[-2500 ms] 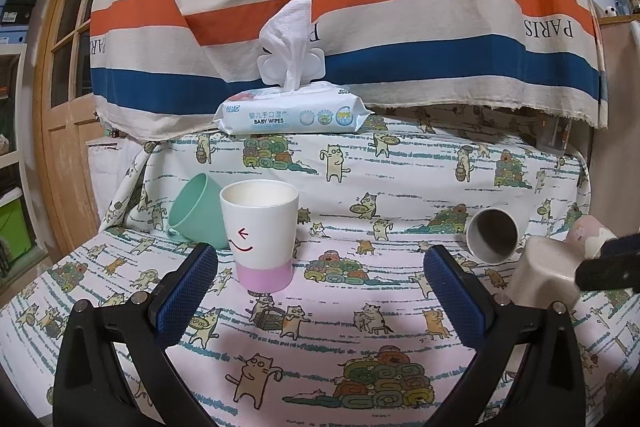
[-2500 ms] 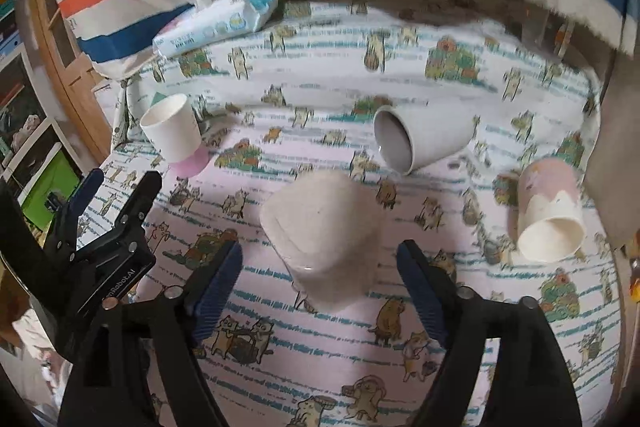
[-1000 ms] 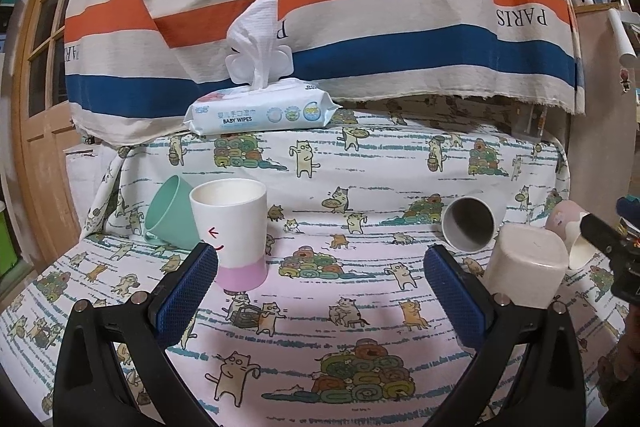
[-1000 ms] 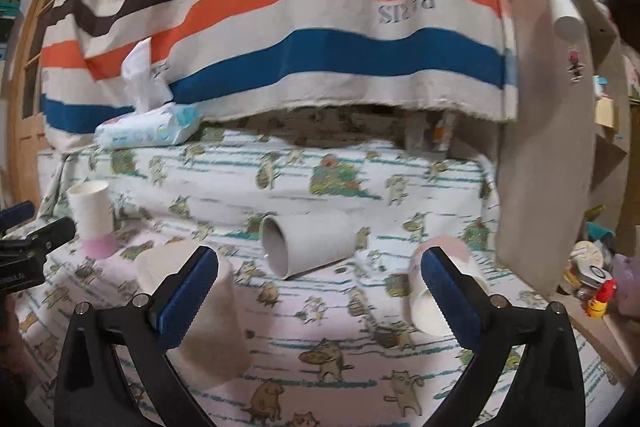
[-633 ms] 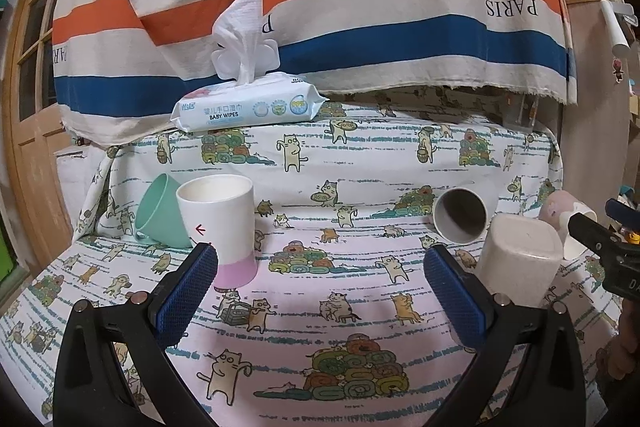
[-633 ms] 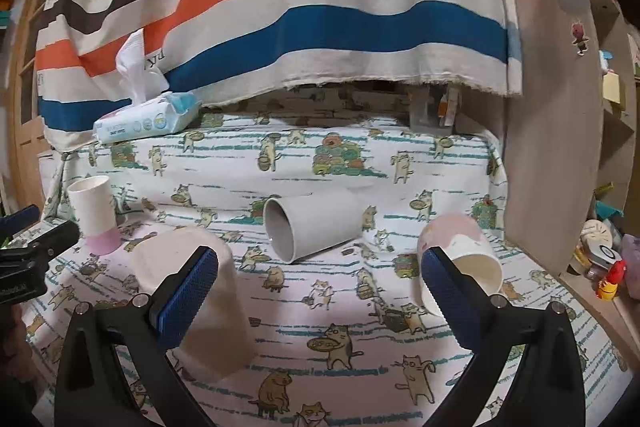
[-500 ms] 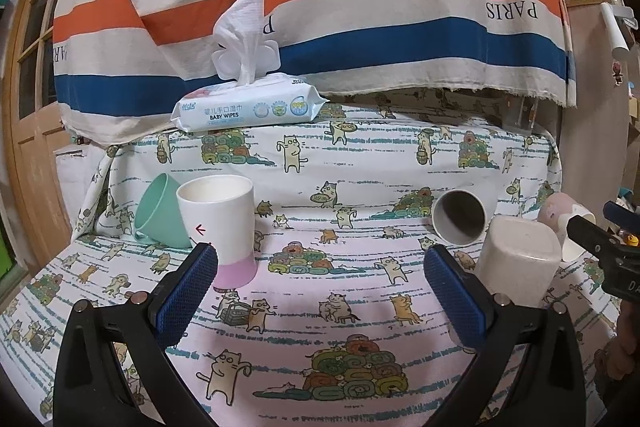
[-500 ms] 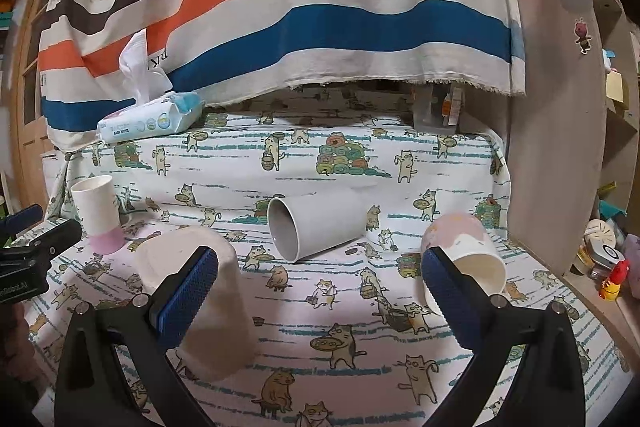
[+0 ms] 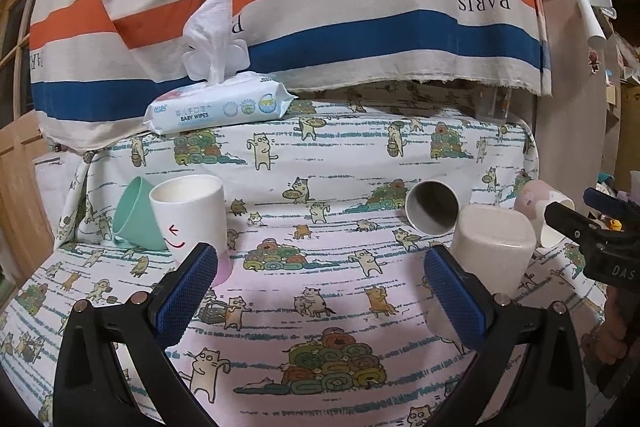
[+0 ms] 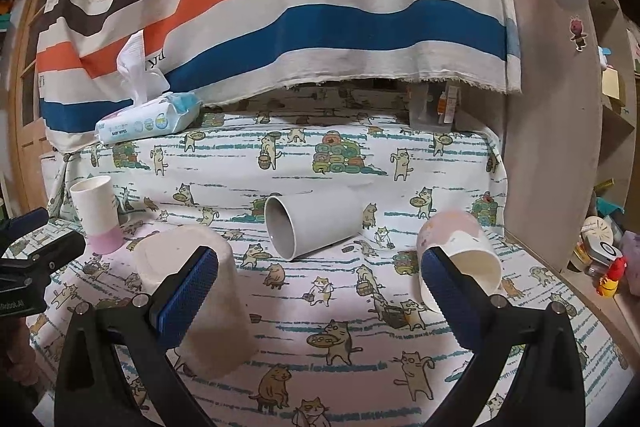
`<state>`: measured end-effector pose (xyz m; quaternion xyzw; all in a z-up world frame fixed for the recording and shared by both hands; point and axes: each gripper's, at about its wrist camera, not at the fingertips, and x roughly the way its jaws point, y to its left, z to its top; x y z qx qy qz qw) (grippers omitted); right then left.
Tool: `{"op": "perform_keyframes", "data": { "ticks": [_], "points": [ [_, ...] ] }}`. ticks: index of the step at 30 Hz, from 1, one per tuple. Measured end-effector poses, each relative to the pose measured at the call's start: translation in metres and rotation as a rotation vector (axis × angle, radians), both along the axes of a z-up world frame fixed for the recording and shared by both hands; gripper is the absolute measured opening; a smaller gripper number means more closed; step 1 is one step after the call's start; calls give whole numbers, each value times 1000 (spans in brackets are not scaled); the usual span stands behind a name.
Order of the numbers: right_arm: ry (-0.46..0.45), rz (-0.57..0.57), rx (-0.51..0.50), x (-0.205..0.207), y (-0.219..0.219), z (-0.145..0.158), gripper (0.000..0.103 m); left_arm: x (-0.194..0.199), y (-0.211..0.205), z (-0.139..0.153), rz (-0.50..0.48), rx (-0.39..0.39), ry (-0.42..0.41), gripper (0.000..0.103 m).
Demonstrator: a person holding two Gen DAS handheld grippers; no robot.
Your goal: Flip cup upside down
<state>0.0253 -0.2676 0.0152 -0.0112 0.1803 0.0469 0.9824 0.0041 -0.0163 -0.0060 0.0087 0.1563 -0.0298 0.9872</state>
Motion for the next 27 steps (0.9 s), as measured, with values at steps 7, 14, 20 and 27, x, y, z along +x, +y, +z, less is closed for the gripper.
{"op": "perform_keyframes", "data": {
  "ticks": [7,14,20,27],
  "points": [
    [-1,-2,-2,-1,1,0,102,-3,7,2,61,-12,-21,103],
    [-3,2,-6,-2,1,0,102,-2,5,1,59,-3,-14,103],
    [-3,2,-5,-2,1,0,102,-2,5,1,50,-7,-12,103],
    [-2,0,-6,-2,1,0,102,-3,3,1,42,-1,-11,103]
  ]
}}
